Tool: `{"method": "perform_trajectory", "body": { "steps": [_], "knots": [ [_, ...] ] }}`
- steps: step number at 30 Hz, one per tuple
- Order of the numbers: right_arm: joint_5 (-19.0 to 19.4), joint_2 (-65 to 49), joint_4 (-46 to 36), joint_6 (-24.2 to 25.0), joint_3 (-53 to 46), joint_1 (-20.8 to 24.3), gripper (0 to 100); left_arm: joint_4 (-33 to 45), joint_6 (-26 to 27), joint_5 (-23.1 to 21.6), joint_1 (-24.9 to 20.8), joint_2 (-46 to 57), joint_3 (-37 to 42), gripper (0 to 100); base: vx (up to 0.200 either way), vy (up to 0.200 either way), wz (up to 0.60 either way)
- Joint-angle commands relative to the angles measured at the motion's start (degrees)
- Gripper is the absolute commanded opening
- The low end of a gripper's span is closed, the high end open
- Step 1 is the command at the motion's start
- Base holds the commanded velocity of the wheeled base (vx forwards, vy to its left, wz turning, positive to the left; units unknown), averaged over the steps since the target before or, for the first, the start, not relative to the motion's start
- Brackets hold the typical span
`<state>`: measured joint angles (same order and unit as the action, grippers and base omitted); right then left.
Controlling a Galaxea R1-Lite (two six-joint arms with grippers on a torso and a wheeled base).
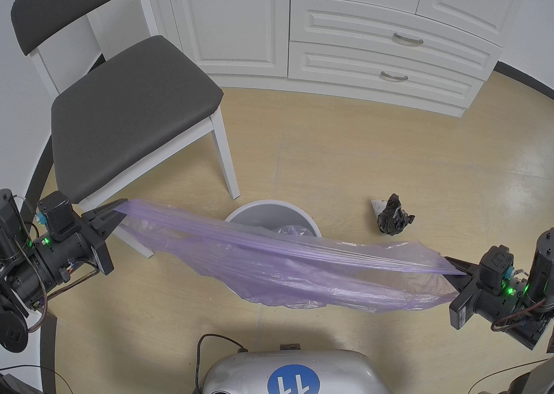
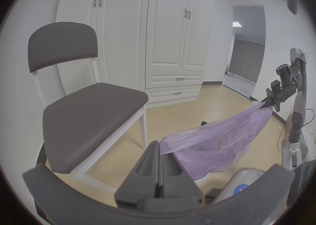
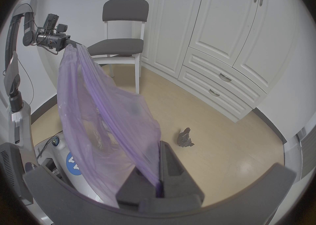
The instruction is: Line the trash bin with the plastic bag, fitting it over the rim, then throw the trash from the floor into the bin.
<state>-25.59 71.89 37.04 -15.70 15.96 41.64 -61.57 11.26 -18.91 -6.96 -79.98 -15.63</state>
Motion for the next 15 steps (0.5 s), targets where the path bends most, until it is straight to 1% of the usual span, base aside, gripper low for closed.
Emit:
{"method": "perform_trajectory", "body": {
  "steps": [1,5,8,15],
  "knots": [
    [-0.16,-0.17,-0.03,-0.29,-0.14,-0.33,0,-0.04,-0.1,0.19,0.28,0.09,-0.02,0,0.0,0.0,0.0],
    [-0.16,-0.52,-0.03,-1.53,-0.49,-1.3,0,-0.04,-0.01,0.19,1.42,0.09,-0.19,0,0.0,0.0,0.0],
    [-0.16,-0.61,-0.03,-1.53,-0.49,-1.39,0,-0.04,-0.01,0.19,1.95,0.09,-0.37,0,0.0,0.0,0.0],
    [-0.08,-0.43,0.05,-1.53,-0.23,-0.69,0,-0.21,0.07,0.1,0.81,-0.53,-0.46,0,0.0,0.0,0.0]
  ]
}}
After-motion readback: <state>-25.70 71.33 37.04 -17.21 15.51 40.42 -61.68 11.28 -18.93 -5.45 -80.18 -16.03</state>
